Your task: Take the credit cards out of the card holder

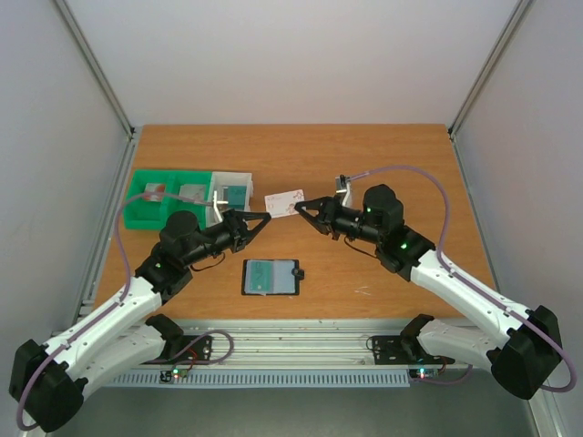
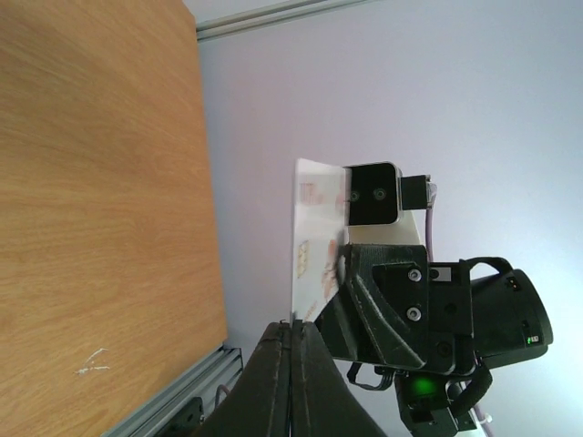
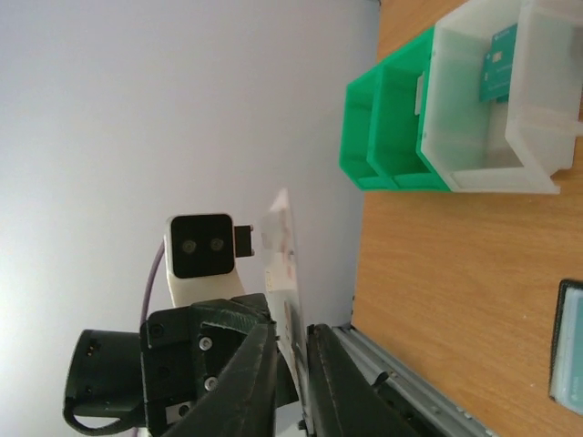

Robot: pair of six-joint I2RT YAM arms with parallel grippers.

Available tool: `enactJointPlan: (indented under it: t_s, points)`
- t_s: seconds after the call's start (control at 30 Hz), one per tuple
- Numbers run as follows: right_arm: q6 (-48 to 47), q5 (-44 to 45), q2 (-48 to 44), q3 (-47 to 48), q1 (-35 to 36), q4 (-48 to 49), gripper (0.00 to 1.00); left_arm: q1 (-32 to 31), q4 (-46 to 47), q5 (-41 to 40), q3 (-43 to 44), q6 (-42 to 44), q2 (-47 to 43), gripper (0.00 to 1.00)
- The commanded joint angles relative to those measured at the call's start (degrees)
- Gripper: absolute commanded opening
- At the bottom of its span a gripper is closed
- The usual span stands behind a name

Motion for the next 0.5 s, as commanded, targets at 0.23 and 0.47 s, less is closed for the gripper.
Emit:
enactJointPlan:
  t_s: [0.23, 0.47]
  points:
    - [-9.27, 1.16, -7.74, -3.40, 0.10, -8.81, 0.62, 6.48, -9.80, 8.76, 7.42, 11.53, 3.42, 0.00]
    - [-18.60, 4.16, -13.24, -1.81, 0.07, -22.43, 0.98, 15.40, -31.38, 14.21, 18.58, 25.84, 8.18, 0.00]
